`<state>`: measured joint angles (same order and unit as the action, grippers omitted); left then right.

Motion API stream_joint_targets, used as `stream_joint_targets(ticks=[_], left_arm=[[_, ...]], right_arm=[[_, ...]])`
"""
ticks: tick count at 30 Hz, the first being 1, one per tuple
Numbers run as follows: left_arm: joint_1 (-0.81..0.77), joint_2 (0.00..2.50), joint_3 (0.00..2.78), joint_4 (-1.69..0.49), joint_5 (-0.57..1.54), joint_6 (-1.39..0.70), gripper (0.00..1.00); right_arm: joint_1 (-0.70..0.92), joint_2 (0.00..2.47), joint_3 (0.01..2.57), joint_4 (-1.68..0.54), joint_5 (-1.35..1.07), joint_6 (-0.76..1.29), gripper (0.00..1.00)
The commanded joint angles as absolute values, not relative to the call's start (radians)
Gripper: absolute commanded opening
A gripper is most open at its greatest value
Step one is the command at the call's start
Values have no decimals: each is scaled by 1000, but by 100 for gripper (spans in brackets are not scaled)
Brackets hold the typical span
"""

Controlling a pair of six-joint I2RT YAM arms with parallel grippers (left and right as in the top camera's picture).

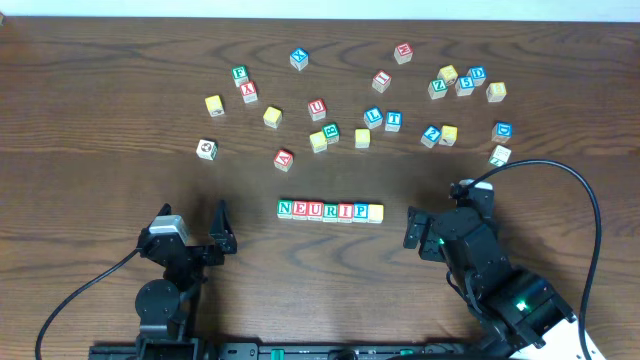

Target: Spell out NEURIPS

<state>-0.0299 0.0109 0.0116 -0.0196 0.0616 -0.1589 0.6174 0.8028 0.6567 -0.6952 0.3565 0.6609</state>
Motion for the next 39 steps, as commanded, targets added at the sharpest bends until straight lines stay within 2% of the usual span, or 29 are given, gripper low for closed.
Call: stream_joint_targets(ticks=[1, 34, 39], left_arm=[[-28, 2, 4, -67, 70, -150, 98], [-29, 4, 4, -67, 70, -150, 98], [-29, 4, 4, -67, 70, -150, 98]], right_arm=[[617, 797, 655, -697, 375, 649, 99], [614, 796, 655, -722, 390, 649, 99], [580, 764, 630, -593, 411, 593, 99]])
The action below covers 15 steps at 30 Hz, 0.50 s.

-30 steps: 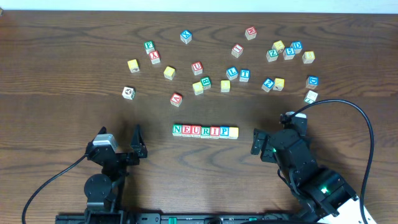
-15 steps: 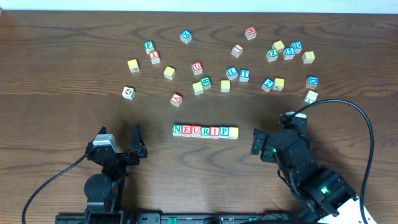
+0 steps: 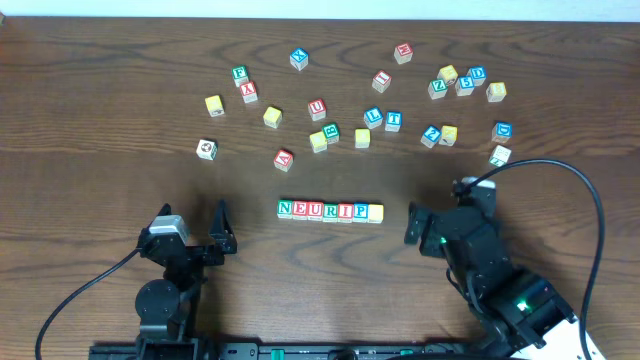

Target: Spell out NEURIPS

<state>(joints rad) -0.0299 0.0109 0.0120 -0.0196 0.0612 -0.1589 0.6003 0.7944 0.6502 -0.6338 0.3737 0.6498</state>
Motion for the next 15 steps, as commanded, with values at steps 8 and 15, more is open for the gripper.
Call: stream_joint_targets(ticks=[8, 15], left_arm=[[-29, 4, 4, -67, 70, -150, 98], [-29, 4, 4, -67, 70, -150, 98]], right_arm=[[456, 585, 354, 59, 235, 136, 99], [305, 365, 129, 246, 64, -43, 99]])
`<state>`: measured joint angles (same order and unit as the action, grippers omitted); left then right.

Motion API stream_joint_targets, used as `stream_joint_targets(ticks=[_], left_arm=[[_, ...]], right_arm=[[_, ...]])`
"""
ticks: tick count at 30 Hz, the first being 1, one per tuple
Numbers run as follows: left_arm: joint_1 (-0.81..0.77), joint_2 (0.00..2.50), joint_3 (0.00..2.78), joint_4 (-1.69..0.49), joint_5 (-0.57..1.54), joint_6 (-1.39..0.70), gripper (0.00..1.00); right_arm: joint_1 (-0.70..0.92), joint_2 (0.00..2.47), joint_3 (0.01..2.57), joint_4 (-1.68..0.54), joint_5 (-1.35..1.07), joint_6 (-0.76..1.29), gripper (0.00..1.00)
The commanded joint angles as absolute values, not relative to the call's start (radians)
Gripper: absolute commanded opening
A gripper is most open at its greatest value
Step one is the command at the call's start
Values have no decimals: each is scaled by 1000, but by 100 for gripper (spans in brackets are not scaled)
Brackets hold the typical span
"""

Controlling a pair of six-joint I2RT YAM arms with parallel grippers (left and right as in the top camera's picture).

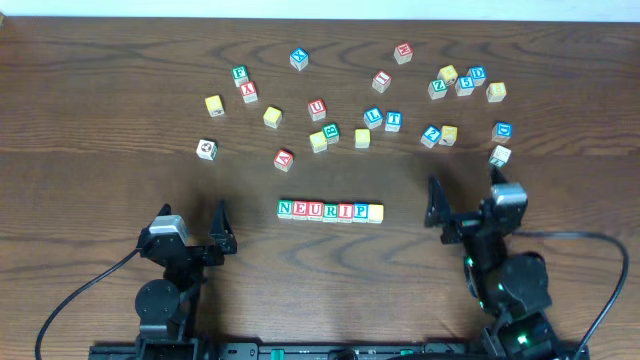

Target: Spell out NEURIPS

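Note:
A row of letter blocks [330, 211] lies in the middle of the table, reading N, E, U, R, I, P. A seventh block with a yellow top [375, 212] closes its right end; I cannot read its letter. My right gripper [465, 197] stands open and empty to the right of the row, well apart from it. Over on the left, my left gripper [192, 220] is also open with nothing in it.
Several loose letter blocks are scattered across the far half, from a yellow one [213, 103] at the left to a blue one [502, 130] and a white one [500, 155] at the right. A red block [284, 158] lies nearest the row.
My right arm has drawn back from beside the row's right end to its own side, and now points straight up the table. The row and the left arm are unchanged.
At both earlier moments my right gripper sat tilted just right of the seven-block row, with the left arm still. Now the right gripper is withdrawn further right, and the row stands alone.

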<state>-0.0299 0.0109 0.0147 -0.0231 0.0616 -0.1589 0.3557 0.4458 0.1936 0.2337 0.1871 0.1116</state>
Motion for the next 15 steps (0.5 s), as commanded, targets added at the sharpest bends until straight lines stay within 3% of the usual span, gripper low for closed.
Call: stream_joint_targets(ticks=[1, 5, 8, 15], left_arm=[[-29, 4, 4, -67, 70, -150, 98], [-29, 4, 4, -67, 70, -150, 98], [-29, 4, 4, -67, 70, -150, 98], [-29, 4, 4, -67, 70, -150, 98]], right_arm=[[286, 327, 106, 244, 43, -52, 99], [207, 146, 1, 228, 7, -54, 99], [154, 18, 5, 55, -4, -45, 99], [81, 10, 6, -79, -2, -5, 99]])
